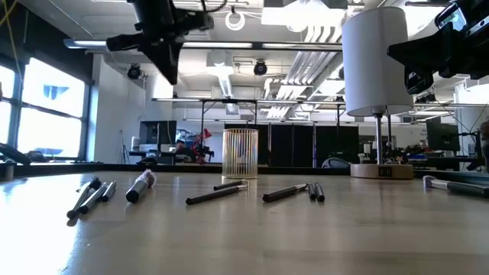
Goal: Put items in baskets/containers
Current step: Put the powder brush into the pen holder
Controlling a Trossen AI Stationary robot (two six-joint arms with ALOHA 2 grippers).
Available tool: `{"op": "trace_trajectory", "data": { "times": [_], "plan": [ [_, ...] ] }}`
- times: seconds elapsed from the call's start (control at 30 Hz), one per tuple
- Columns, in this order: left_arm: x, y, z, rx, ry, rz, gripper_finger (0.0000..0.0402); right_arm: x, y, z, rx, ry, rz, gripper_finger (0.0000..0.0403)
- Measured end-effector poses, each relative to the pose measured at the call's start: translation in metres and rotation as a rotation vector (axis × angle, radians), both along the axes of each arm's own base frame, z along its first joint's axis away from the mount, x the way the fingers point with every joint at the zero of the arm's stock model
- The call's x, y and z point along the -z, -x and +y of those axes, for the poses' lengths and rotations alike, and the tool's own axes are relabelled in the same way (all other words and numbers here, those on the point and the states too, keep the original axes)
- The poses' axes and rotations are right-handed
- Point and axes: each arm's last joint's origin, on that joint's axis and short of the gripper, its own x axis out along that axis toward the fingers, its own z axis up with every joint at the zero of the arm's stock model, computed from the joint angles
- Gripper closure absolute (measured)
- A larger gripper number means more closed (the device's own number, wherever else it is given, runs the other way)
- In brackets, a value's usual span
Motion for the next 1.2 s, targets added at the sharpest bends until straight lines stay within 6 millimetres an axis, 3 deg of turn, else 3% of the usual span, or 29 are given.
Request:
{"op": "trace_trajectory", "data": {
  "times": [0.23,0.4,0.63,0.77,1.2],
  "plan": [
    [0.044,-0.024,-0.039,-0.17,0.213,0.066,0.0375,0.0,0.0,0.0,0.0,0.0,0.0,0.0398],
    [0.068,-0.037,-0.055,-0.212,0.307,0.104,0.0336,0.0,0.0,0.0,0.0,0.0,0.0,0.0396],
    [0.09,-0.048,-0.055,-0.223,0.367,0.157,0.0272,0.0,0.0,0.0,0.0,0.0,0.003,0.0394],
    [0.093,-0.054,-0.05,-0.209,0.42,0.149,0.0249,0.0,0.0,0.0,0.0,0.0,0.002,0.0395],
    [0.124,-0.068,-0.037,-0.261,0.467,0.207,0.0243,0.001,0.0,0.0,0.0,0.001,0.009,0.0398]
  ]
}}
